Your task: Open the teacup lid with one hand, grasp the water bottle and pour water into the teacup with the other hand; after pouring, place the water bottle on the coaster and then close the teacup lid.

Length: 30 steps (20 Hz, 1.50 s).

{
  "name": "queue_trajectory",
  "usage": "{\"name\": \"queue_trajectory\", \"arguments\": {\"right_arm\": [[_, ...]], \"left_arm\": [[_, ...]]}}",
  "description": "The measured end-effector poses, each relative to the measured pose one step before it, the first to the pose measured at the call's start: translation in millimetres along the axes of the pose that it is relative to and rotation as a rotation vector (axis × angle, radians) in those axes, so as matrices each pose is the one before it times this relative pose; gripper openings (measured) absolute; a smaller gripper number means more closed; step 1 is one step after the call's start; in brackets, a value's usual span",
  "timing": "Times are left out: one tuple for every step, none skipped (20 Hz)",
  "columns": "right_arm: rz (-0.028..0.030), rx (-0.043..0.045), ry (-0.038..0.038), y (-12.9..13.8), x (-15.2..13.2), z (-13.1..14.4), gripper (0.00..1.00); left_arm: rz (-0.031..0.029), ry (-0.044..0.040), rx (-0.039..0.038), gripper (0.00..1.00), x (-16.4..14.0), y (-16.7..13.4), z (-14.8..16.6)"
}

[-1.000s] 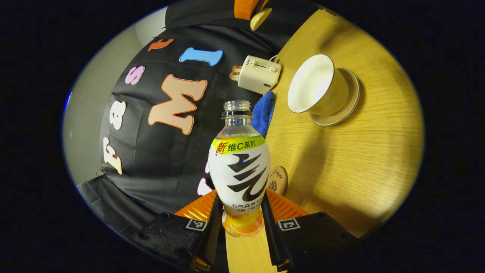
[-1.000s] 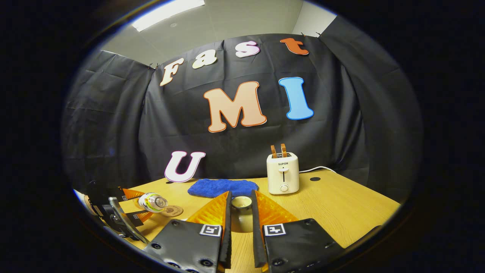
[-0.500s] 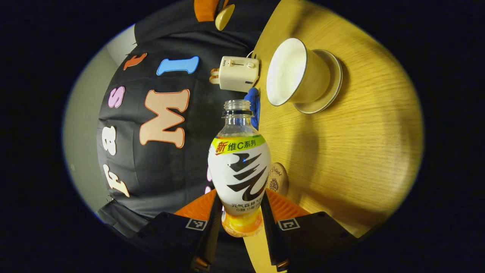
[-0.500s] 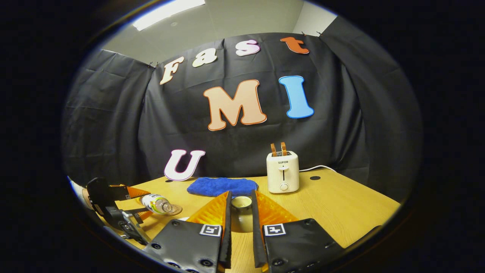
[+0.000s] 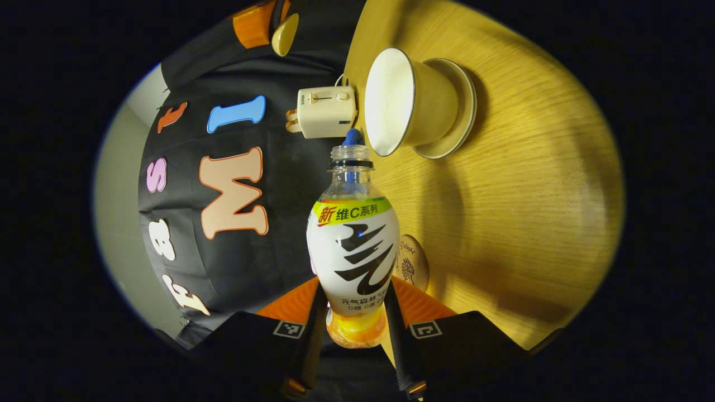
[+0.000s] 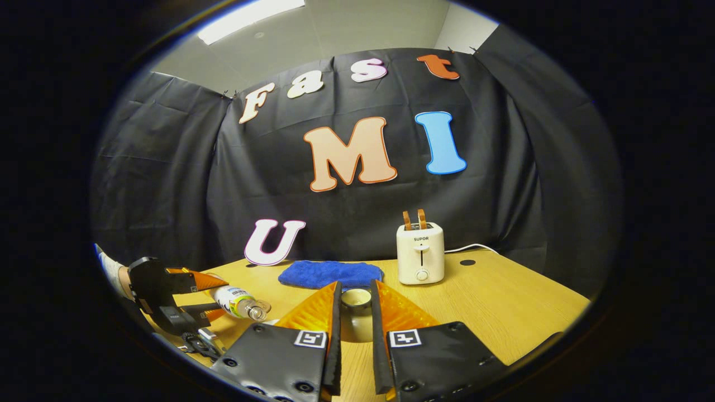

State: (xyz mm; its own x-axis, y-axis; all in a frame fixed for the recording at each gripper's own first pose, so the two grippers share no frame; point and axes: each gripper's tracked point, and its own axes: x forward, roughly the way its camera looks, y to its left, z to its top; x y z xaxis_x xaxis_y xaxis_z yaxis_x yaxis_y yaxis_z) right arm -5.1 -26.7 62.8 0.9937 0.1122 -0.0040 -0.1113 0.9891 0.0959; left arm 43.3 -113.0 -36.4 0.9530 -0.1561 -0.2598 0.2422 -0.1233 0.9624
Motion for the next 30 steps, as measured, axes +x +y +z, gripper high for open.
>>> {"name": "queue_trajectory", "arguments": {"right_arm": [[0.00006, 0.00352, -0.00102, -0.53, -0.51, 0.26, 0.26], [-0.00072, 0.00092, -0.00242, -1.01, 0.20, 0.84, 0.26], [-0.00119, -0.00029, -0.00253, -0.53, -1.23, 1.41, 0.26], [0.00037, 0.00023, -0.00290, -0.55, -0.31, 1.58, 0.26], [0.00043, 0.00184, -0.00187, 0.05, -0.49, 0.41, 0.26], [0.00145, 0.00222, -0.00156, 0.33, -0.22, 0.84, 0.25], [0.00050, 0.00142, -0.00068, 0.46, -0.17, -0.22, 0.25], [0.00031, 0.00023, -0.00078, 0.07, 0.00, 0.65, 0.27], [-0.00013, -0.00015, 0.00043, -0.45, -0.19, -0.75, 0.26], [0.00216, -0.00009, 0.00264, 0.77, 0.07, -0.42, 0.26], [0.00239, -0.00004, 0.00275, 1.33, 0.45, -1.10, 0.26], [0.00188, -0.00110, 0.00223, 0.76, 0.53, -0.73, 0.26], [0.00113, -0.00167, 0.00187, 1.08, 0.14, -0.63, 0.26], [0.00130, -0.00093, 0.00130, 0.86, 0.23, -0.44, 0.27], [0.00243, -0.00083, 0.00115, 1.26, -0.14, -0.07, 0.27], [0.00176, -0.00060, -0.00015, 0.82, 0.05, -0.14, 0.27], [0.00105, -0.00117, -0.00032, 0.33, 0.15, -0.24, 0.26], [0.00047, -0.00113, 0.00033, 0.57, 0.09, 0.45, 0.26], [-0.00038, 0.00021, -0.00016, 0.08, -0.21, 0.11, 0.26], [0.00169, 0.00040, -0.00045, 0.73, -0.13, 0.50, 0.26], [0.00163, 0.00036, -0.00013, 0.85, 0.02, -0.48, 0.27], [0.00086, 0.00042, -0.00113, 0.44, -0.76, 0.82, 0.26], [0.00088, -0.00012, -0.00020, -0.30, 0.44, 0.14, 0.26], [-0.00012, 0.00011, -0.00152, 0.68, -0.54, 0.85, 0.26], [0.00078, -0.00019, -0.00104, 0.12, -0.27, 0.43, 0.27], [0.00032, -0.00052, -0.00186, 0.74, -0.09, 1.04, 0.27], [0.00090, -0.00043, -0.00284, -0.09, -1.31, 0.55, 0.27], [0.00159, -0.00044, -0.00214, 0.34, -0.52, 1.39, 0.27], [0.00108, -0.00007, -0.00172, 1.17, 0.09, 0.45, 0.26], [0.00105, -0.00056, -0.00023, 0.26, -0.32, 0.20, 0.26]], "left_arm": [[-0.00394, 0.00552, 0.01696, 0.53, 0.03, -0.30, -0.65], [0.00058, -0.00319, 0.01740, 0.53, -0.72, 1.48, 1.30], [0.00117, 0.00097, 0.01975, 0.53, -1.21, 0.98, 1.02], [0.00262, -0.00189, 0.01774, 0.53, -0.68, 0.78, 2.26], [0.00133, 0.00041, 0.01431, 0.53, -0.81, 0.75, -0.54], [0.00071, 0.00012, 0.01261, 0.53, 0.39, -0.14, 0.86], [0.00033, 0.00135, 0.01322, 0.53, -0.25, 1.24, 0.14], [-0.00283, 0.00367, 0.01477, 0.53, -0.05, 0.78, -0.58], [0.00181, 0.00361, 0.01409, 0.53, -0.31, 2.99, -0.30], [0.00345, -0.00016, 0.01539, 0.53, 0.92, 2.35, 0.06], [0.00066, 0.00002, 0.00922, 0.53, 1.04, 2.56, -0.12], [-0.00157, 0.00153, 0.00960, 0.53, -0.18, 0.56, -1.26], [0.00007, 0.00031, 0.01013, 0.53, 0.11, 1.33, 1.10], [0.00551, -0.00044, 0.01218, 0.53, 0.57, 2.43, 0.64], [0.00510, 0.00082, 0.00965, 0.53, -2.18, 2.13, 0.09], [0.00047, 0.00158, 0.00961, 0.54, -0.51, -1.11, -0.85], [0.00467, -0.00276, 0.00844, 0.53, -0.83, 1.17, 0.48], [0.00136, 0.00119, 0.00924, 0.54, 1.84, 0.43, 0.10], [0.00063, 0.00236, 0.00546, 0.53, 0.08, 0.82, 1.46], [0.00024, 0.00280, 0.00765, 0.54, -0.11, 1.46, -0.08], [0.00466, -0.00089, 0.01116, 0.54, -0.30, 2.65, -0.33], [0.00494, 0.00132, 0.01147, 0.53, 0.76, 2.42, 2.98], [0.00496, 0.00197, 0.00811, 0.54, -2.57, 0.61, -2.02], [-0.00004, 0.00141, 0.00803, 0.53, -0.51, 0.29, 0.29], [0.00329, 0.00091, 0.00744, 0.53, -1.61, 1.51, -0.04], [0.00333, -0.00024, 0.00885, 0.53, 0.10, 2.04, 0.15], [0.00448, -0.00036, 0.00896, 0.53, 1.19, 3.12, 0.70], [0.00300, 0.00250, 0.00802, 0.53, 0.03, 1.65, 0.29], [0.00720, 0.00051, 0.00691, 0.53, -1.30, 3.28, -0.43], [0.00438, 0.00188, 0.00842, 0.53, -0.50, 1.21, 0.21]]}}
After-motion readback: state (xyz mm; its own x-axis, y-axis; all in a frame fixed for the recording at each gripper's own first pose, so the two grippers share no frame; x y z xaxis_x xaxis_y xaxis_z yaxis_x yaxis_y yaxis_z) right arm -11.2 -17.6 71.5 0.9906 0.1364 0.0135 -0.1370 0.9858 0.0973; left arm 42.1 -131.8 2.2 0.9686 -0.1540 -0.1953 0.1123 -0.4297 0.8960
